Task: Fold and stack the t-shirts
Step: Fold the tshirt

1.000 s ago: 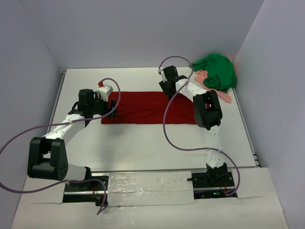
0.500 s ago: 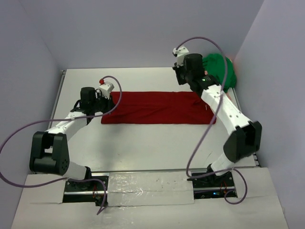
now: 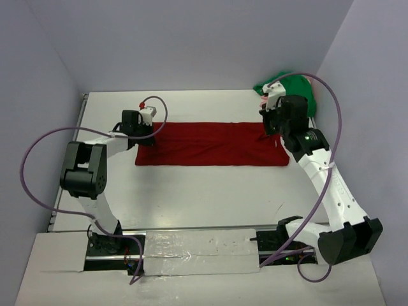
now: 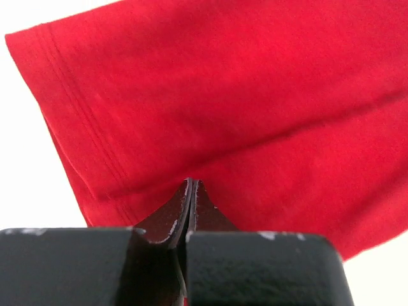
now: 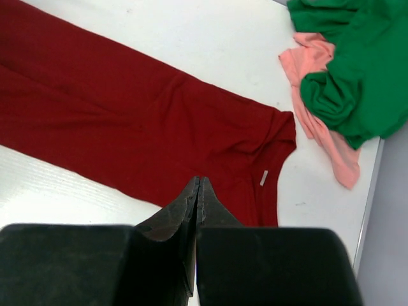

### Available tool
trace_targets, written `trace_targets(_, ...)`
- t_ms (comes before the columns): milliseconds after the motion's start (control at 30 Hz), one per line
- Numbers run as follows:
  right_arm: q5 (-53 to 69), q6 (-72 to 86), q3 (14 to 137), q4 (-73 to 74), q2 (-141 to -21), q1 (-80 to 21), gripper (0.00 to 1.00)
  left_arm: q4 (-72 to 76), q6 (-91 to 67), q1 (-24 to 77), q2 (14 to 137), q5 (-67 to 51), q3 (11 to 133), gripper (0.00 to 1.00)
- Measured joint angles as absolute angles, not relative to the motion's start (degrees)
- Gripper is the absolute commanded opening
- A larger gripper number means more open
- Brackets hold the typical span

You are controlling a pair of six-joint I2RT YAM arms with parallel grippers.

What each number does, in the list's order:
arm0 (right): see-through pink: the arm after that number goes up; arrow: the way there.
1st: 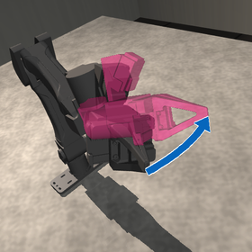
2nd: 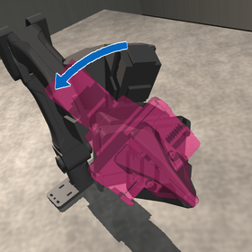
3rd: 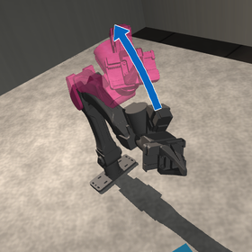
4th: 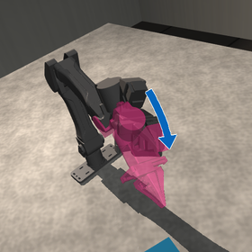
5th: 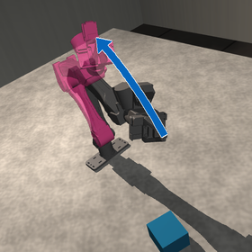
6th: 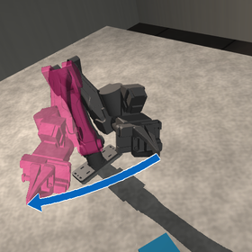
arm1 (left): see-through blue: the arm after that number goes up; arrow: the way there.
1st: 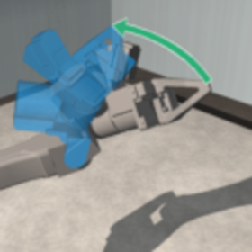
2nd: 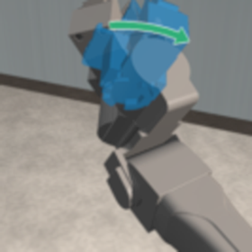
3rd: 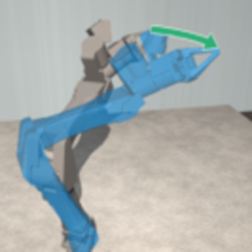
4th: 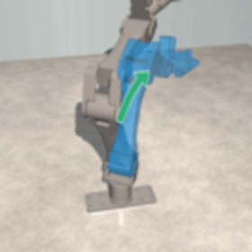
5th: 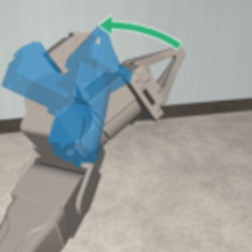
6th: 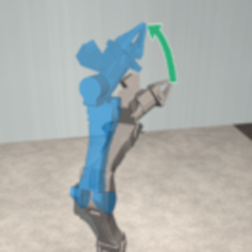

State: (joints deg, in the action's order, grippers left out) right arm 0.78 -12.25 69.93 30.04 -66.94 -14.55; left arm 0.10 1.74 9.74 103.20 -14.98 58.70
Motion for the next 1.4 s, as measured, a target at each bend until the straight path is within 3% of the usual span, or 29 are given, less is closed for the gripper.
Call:
trace_targets(333, 5.7, -11.4, 70.1, 33.6, -59.4, -7.0, 0.00, -8.0, 2.3, 11.5, 112.4, -10.1, 70.0, 0.00)
trace_targets(800, 6.9, -11.4, 80.0, 39.9, -58.4, -4.4, 0.00, -26.9, 13.7, 20.3, 118.2, -4.9, 82.9, 0.00)
trace_targets(1067, 7.1, -11.4, 84.9, 42.7, -60.6, -2.9, 0.00, -37.8, 28.2, 33.5, 116.4, -7.3, 81.1, 0.00)
trace_targets(1400, 7.2, -11.4, 92.1, 46.2, -62.9, -0.8, 0.00, -61.4, 43.0, 52.2, 117.2, -23.5, 79.5, 0.00)
